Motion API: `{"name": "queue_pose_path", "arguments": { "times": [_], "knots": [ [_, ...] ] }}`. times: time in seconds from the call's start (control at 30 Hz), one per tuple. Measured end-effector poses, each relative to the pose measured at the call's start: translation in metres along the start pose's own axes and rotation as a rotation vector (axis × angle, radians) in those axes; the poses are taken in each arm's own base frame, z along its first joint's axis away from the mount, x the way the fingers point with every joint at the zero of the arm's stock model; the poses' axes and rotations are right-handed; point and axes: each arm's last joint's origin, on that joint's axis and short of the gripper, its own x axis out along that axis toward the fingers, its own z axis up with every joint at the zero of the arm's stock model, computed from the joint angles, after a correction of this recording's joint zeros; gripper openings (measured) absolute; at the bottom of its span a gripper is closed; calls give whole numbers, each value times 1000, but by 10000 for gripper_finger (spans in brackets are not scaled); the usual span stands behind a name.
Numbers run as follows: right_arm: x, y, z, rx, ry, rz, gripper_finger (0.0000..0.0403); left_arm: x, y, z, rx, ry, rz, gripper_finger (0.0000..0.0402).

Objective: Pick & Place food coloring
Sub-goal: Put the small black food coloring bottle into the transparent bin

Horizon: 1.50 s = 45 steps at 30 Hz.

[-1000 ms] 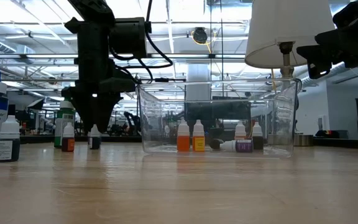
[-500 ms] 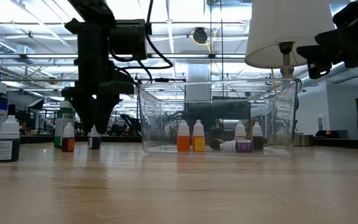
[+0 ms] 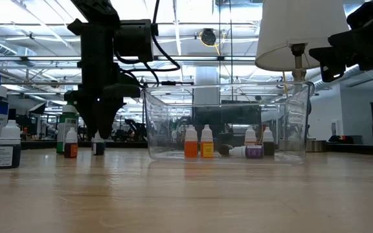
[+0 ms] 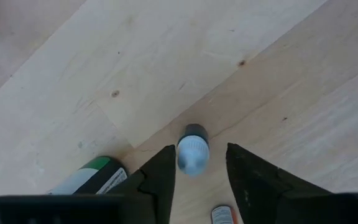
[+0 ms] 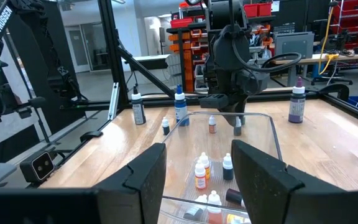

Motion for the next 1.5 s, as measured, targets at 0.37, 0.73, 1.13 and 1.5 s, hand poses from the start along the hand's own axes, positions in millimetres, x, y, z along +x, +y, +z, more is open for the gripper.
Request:
{"name": "queue_pose_path", "arguments": {
  "times": [0.37, 0.73, 1.13, 1.5],
  "knots": [
    [0, 0, 0, 0, 0, 0, 169, 0, 0, 0, 14, 1, -5, 49],
    [0, 0, 0, 0, 0, 0, 169, -9, -10, 1, 76, -7, -44, 49],
    [0, 0, 0, 0, 0, 0, 169, -71, -37, 8, 188, -118, -3, 49],
    [0, 0, 0, 0, 0, 0, 169, -138, -53, 28, 323, -271, -130, 49]
  ]
}}
